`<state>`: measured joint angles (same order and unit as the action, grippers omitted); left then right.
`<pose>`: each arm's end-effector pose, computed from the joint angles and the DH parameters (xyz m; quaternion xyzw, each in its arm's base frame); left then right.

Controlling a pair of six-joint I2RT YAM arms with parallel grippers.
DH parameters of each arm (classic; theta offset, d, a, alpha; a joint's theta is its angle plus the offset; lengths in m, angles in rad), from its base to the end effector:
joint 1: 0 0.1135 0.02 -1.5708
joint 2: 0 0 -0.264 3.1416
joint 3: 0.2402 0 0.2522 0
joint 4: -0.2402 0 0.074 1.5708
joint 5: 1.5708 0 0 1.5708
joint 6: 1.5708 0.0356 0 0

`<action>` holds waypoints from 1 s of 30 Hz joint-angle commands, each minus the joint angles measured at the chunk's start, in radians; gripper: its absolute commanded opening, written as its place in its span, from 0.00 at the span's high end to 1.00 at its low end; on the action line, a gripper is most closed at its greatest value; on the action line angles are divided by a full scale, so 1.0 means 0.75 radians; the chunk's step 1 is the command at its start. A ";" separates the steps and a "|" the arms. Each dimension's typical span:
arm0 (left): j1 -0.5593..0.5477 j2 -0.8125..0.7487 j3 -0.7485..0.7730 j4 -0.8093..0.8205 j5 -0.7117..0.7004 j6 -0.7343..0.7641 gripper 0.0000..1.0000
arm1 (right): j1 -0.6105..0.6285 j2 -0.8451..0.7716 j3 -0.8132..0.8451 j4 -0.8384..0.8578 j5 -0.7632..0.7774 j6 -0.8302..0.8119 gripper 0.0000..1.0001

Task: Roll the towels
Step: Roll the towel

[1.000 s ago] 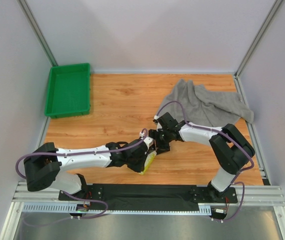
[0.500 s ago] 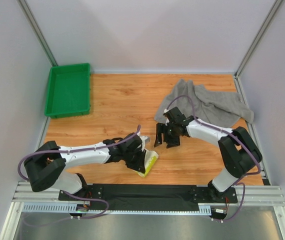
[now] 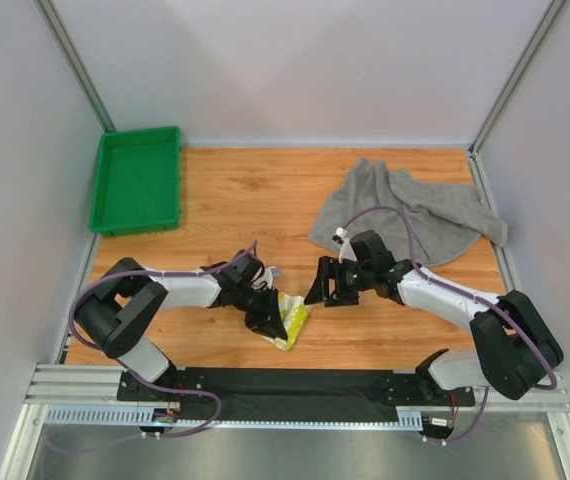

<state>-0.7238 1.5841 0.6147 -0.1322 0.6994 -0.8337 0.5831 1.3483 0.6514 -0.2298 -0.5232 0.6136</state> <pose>0.1777 -0.1876 0.1191 -0.0293 -0.9167 0.3906 0.0786 0.1998 0.1531 0.1759 -0.0679 0.9175 0.3749 0.1144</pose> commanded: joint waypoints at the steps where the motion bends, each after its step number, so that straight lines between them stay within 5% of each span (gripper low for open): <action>1: 0.045 0.066 -0.030 -0.026 -0.024 0.007 0.87 | 0.032 0.045 -0.014 0.202 -0.069 0.047 0.26; 22: 0.120 0.138 -0.022 -0.075 0.006 0.060 0.87 | 0.143 0.288 -0.020 0.403 -0.082 0.102 0.30; 30: 0.125 0.140 -0.022 -0.073 0.014 0.062 0.87 | 0.176 0.378 -0.007 0.466 -0.059 0.135 0.45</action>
<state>-0.6388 1.6600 0.6140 -0.1360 0.8295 -0.8276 0.7063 1.6047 0.6281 0.0669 -0.5838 0.7033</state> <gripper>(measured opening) 0.214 0.565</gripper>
